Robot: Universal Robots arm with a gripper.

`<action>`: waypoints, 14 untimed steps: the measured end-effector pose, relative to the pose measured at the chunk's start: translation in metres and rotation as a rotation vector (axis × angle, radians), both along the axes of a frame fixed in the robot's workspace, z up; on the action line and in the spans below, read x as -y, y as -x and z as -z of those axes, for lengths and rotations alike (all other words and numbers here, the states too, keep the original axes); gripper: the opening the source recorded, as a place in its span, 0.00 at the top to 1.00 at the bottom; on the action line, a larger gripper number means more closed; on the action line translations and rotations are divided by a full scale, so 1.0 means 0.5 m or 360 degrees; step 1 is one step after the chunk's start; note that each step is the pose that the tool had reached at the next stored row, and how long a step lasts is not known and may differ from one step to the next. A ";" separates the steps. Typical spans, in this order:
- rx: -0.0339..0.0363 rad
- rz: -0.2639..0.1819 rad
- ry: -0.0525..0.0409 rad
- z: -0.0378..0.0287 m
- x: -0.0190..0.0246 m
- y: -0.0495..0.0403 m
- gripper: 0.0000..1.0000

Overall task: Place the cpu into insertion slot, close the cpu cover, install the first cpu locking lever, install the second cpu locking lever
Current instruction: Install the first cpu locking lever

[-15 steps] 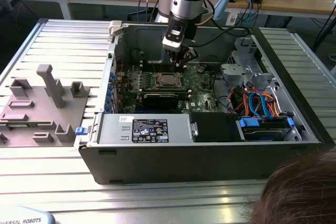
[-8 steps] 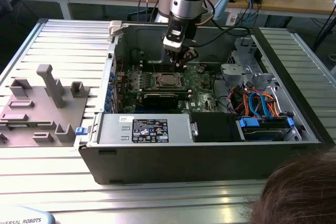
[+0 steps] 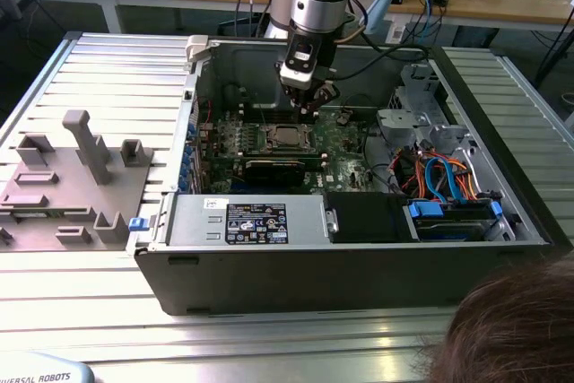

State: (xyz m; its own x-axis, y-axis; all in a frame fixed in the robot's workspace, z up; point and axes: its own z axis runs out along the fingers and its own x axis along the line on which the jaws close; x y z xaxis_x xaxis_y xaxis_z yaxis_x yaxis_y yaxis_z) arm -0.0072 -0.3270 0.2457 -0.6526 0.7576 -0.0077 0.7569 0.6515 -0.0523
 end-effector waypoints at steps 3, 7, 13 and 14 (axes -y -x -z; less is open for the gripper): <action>0.0000 -0.0012 0.0000 0.000 0.0000 0.000 0.89; 0.0000 -0.0030 0.0000 0.000 0.0000 0.000 0.89; 0.0000 -0.0162 0.0000 0.000 0.0000 0.000 0.89; 0.0000 -0.0166 0.0000 0.000 0.0000 0.000 0.89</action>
State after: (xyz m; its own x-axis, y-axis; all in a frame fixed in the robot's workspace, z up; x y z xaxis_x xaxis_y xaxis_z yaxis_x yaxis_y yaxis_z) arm -0.0072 -0.3270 0.2457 -0.7282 0.6854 -0.0076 0.6847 0.7269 -0.0523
